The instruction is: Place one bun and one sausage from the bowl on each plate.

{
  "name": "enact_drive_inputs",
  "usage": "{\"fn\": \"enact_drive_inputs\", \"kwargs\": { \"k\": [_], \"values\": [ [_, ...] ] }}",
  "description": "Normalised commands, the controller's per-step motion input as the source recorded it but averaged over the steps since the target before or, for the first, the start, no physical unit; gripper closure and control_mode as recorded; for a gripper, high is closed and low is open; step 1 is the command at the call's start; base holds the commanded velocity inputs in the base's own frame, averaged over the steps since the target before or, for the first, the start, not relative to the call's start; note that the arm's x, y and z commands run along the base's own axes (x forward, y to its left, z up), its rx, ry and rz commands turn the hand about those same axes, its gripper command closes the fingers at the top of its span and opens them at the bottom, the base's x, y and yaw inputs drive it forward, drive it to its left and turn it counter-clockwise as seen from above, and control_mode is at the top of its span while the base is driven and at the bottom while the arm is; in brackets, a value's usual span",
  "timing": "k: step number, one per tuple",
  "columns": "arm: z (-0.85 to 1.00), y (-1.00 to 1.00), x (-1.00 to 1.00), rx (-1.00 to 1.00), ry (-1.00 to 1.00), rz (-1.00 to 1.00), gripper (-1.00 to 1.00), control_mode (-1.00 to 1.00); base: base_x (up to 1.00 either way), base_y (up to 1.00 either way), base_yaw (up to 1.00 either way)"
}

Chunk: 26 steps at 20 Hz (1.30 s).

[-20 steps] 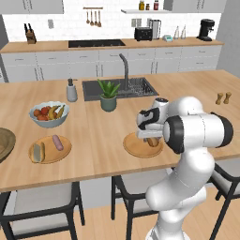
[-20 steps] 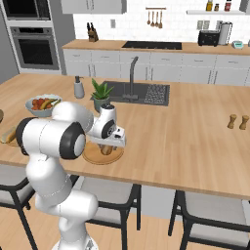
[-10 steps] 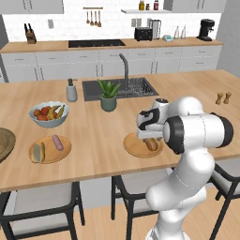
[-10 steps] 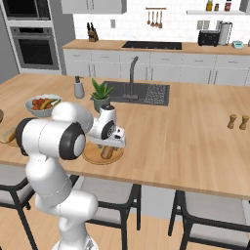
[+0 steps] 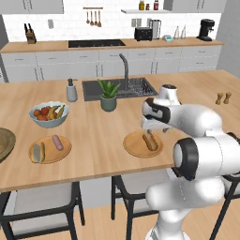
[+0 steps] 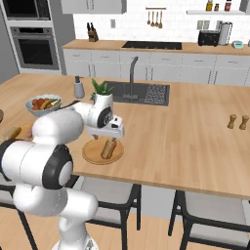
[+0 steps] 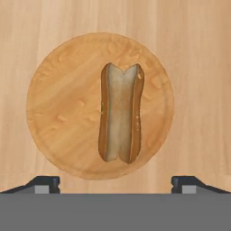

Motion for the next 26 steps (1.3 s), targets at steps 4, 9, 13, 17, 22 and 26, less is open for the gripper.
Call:
{"fn": "enact_drive_inputs", "kwargs": {
  "k": [4, 9, 13, 17, 22, 26],
  "values": [
    [0.78, 0.09, -0.94, -0.01, 0.00, 0.00, -1.00, -1.00, 0.00, 0.00, 0.00],
    [0.46, 0.21, -0.60, -0.04, 0.00, 0.00, -1.00, -1.00, 0.00, 0.00, 0.00],
    [0.31, 0.00, -0.26, 0.00, 0.00, 0.00, -1.00, -1.00, 0.00, 0.00, 0.00],
    [0.16, -0.02, -0.07, 0.00, 0.00, 0.00, -1.00, 1.00, -0.12, -0.01, 0.00],
    [0.00, 0.00, 0.00, 0.00, 0.00, 0.00, -1.00, 1.00, -0.84, 0.39, 0.00],
    [0.00, 0.00, 0.00, 0.00, 0.00, 0.00, -1.00, 1.00, -0.07, 1.00, -0.01]
  ]
}}
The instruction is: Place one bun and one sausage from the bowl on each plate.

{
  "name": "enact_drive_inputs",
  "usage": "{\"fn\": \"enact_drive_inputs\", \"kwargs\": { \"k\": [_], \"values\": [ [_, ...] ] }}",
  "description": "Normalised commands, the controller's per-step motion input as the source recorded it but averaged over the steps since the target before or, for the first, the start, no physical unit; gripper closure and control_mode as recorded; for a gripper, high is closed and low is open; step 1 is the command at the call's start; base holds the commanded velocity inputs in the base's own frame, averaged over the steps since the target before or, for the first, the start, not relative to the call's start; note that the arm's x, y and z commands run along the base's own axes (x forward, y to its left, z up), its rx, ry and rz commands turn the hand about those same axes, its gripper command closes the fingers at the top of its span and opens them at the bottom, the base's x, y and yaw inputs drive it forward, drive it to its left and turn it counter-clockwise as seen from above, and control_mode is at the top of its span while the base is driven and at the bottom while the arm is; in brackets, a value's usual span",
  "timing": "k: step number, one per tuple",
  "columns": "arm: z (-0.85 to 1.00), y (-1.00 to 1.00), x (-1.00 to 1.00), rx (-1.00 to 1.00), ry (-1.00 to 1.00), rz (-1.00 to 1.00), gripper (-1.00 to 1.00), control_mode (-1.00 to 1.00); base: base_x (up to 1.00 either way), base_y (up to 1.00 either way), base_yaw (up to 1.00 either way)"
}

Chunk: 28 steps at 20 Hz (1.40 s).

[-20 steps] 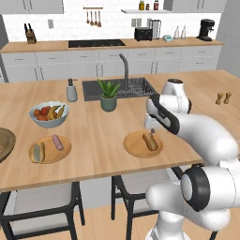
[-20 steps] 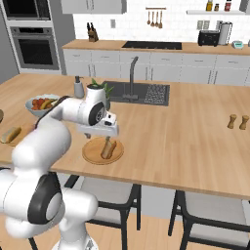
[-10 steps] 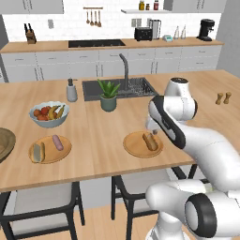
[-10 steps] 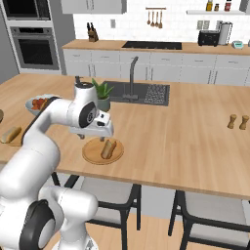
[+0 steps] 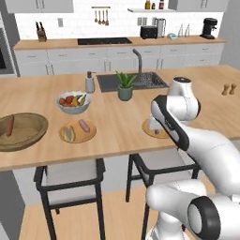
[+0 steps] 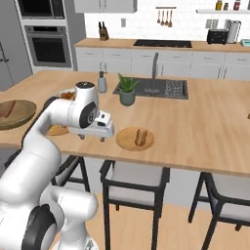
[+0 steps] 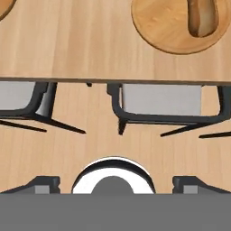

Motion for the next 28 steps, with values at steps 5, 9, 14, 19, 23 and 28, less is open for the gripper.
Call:
{"fn": "enact_drive_inputs", "kwargs": {
  "k": [5, 9, 14, 19, 23, 28],
  "values": [
    [0.00, 0.00, 0.00, 0.00, 0.00, 0.00, -1.00, 1.00, 0.04, 1.00, -0.01],
    [0.00, 0.00, 0.00, 0.00, 0.00, 0.00, -1.00, 1.00, 0.10, 1.00, 0.00],
    [0.00, 0.00, 0.00, 0.00, 0.00, 0.00, -1.00, 1.00, 0.18, 0.98, 0.00],
    [0.00, 0.00, 0.00, 0.00, 0.00, 0.00, -1.00, 1.00, 0.34, 0.82, 0.00],
    [0.00, 0.00, 0.00, 0.00, 0.00, 0.00, -1.00, 1.00, 0.39, 0.26, 0.00],
    [0.00, 0.00, 0.00, 0.00, 0.00, 0.00, -1.00, 1.00, 0.42, 0.08, 0.00]
  ]
}}
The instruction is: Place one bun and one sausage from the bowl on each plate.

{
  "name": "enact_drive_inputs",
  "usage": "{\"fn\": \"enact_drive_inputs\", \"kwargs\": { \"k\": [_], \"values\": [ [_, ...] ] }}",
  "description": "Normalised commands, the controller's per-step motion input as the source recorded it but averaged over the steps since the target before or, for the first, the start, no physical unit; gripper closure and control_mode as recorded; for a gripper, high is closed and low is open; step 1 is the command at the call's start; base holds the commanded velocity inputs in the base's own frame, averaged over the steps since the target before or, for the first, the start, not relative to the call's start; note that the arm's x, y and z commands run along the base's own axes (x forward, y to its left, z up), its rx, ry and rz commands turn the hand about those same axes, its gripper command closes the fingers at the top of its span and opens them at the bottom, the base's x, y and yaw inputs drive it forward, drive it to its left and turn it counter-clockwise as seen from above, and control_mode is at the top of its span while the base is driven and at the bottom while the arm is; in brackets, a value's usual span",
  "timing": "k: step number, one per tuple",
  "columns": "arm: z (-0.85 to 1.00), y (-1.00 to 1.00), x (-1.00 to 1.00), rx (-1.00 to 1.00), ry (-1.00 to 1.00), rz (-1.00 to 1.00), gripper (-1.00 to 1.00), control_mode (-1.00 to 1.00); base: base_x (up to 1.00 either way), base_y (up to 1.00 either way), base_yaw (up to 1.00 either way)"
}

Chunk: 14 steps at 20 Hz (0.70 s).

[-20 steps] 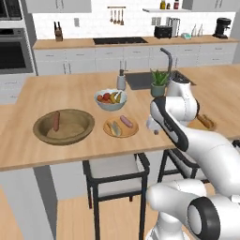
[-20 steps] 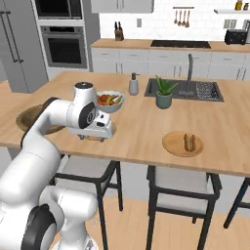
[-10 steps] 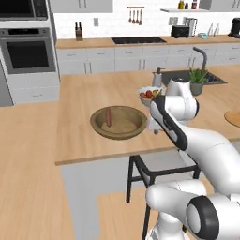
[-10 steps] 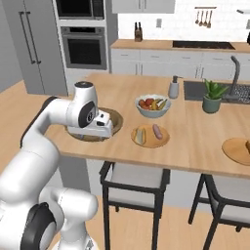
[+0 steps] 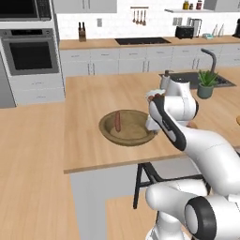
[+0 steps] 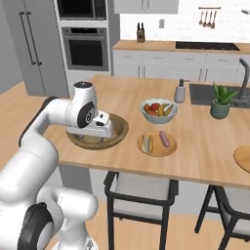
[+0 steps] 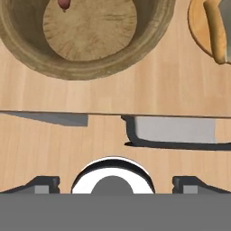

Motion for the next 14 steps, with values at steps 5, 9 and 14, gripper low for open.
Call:
{"fn": "enact_drive_inputs", "kwargs": {
  "k": [5, 9, 14],
  "values": [
    [0.00, 0.00, 0.00, 0.00, 0.00, 0.00, -1.00, 1.00, 0.48, 0.11, 0.00],
    [-0.03, 0.33, 0.32, 0.00, 0.00, 0.00, -1.00, -1.00, 0.31, 0.20, 0.00],
    [-0.19, 0.91, 0.82, 0.00, 0.00, 0.00, -1.00, -1.00, 0.00, 0.00, 0.00]
  ]
}}
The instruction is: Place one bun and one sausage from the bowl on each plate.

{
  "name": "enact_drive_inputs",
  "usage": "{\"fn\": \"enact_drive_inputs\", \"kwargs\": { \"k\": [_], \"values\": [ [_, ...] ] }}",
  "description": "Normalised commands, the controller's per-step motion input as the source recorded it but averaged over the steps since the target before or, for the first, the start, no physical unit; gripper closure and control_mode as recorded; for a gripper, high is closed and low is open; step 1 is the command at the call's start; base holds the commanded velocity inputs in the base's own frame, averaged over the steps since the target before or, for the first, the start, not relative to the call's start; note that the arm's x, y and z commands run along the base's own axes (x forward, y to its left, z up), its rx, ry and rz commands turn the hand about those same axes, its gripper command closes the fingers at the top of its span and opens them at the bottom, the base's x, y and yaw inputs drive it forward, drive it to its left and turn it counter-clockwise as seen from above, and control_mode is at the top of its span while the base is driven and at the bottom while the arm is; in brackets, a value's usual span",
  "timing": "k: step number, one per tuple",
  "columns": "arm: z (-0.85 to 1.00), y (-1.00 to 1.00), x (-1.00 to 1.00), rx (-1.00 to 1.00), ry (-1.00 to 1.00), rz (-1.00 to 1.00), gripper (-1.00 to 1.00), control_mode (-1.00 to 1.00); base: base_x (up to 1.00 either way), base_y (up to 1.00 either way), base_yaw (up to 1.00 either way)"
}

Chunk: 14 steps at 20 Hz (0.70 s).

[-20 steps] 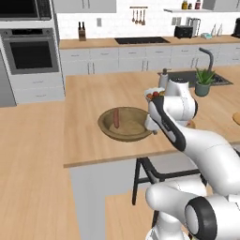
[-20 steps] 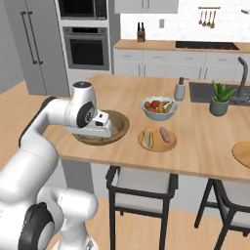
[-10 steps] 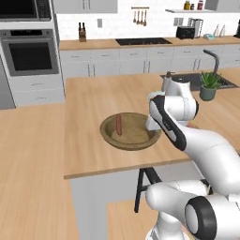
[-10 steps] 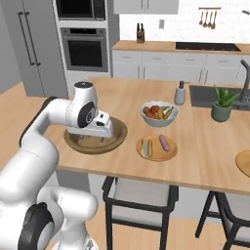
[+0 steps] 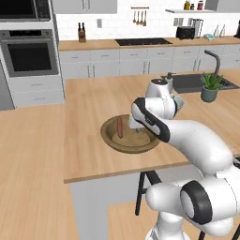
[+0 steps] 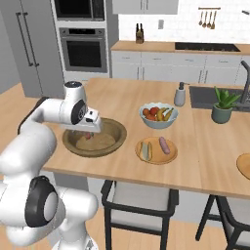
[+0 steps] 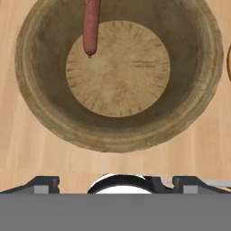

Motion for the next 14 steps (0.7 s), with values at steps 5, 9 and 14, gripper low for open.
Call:
{"fn": "enact_drive_inputs", "kwargs": {
  "k": [5, 9, 14],
  "values": [
    [-0.21, 0.53, 1.00, 0.00, 0.00, 0.03, -1.00, -1.00, 0.00, 0.00, 0.00],
    [-0.22, 0.02, 1.00, 0.00, 0.00, 0.01, -1.00, -1.00, 0.00, 0.00, 0.00],
    [-0.41, 0.09, 0.93, 0.00, 0.00, 0.00, -1.00, -1.00, 0.00, 0.00, 0.00]
  ]
}}
